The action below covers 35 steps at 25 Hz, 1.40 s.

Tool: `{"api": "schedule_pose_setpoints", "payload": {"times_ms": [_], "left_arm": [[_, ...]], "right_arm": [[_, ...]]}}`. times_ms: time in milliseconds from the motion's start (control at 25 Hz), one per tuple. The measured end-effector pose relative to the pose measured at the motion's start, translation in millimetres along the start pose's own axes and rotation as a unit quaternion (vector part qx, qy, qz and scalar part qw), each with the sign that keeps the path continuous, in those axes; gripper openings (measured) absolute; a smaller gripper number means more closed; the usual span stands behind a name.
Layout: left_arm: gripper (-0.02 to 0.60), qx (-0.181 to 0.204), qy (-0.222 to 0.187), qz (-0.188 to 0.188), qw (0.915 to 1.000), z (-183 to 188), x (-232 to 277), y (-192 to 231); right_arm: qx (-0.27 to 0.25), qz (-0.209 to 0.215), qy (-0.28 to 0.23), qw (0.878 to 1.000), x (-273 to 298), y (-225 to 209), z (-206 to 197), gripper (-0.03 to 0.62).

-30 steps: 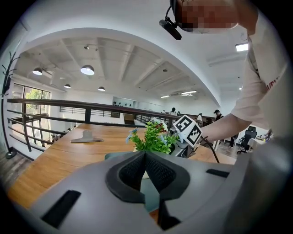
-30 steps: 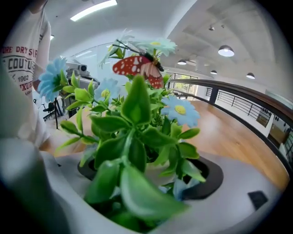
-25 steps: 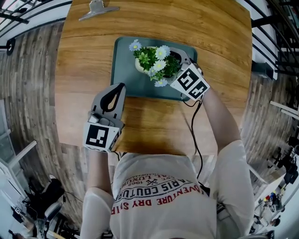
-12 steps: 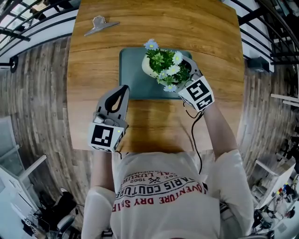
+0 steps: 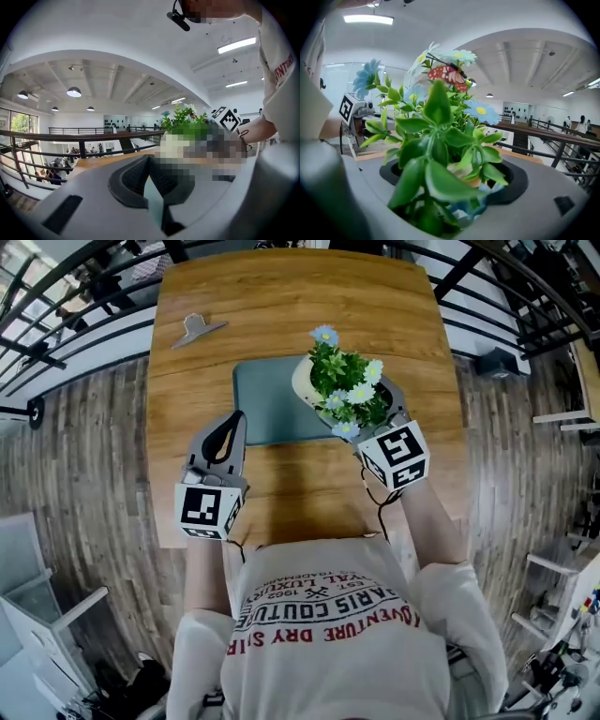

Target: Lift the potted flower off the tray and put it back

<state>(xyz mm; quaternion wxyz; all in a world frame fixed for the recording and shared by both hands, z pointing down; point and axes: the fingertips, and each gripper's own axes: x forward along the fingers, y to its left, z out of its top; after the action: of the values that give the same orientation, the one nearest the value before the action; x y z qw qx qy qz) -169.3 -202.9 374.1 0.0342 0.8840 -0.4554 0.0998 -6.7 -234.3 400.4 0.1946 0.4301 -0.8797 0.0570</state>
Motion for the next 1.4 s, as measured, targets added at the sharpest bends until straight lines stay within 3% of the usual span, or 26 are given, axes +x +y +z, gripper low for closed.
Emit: {"api": "schedule_pose_setpoints", "payload": {"times_ms": [320, 720, 1040, 1400], "left_arm": [[0.012, 0.028, -0.032, 0.023, 0.9988, 44, -23, -13], [0.012, 0.039, -0.043, 0.029, 0.9979, 58, -26, -27], [0.012, 0.029, -0.034, 0.029, 0.9986, 50, -21, -23], [0.012, 0.016, -0.023, 0.02, 0.9994, 28, -6, -15]], "right_arm": [[0.026, -0.067, -0.036, 0.997, -68, -13, 30, 0.457], [0.022, -0.068, -0.047, 0.996, -87, -26, 32, 0.457], [0.006, -0.018, -0.038, 0.999, -51, -21, 17, 0.457], [-0.049, 0.074, 0.029, 0.996, 22, 1, -38, 0.457]]}}
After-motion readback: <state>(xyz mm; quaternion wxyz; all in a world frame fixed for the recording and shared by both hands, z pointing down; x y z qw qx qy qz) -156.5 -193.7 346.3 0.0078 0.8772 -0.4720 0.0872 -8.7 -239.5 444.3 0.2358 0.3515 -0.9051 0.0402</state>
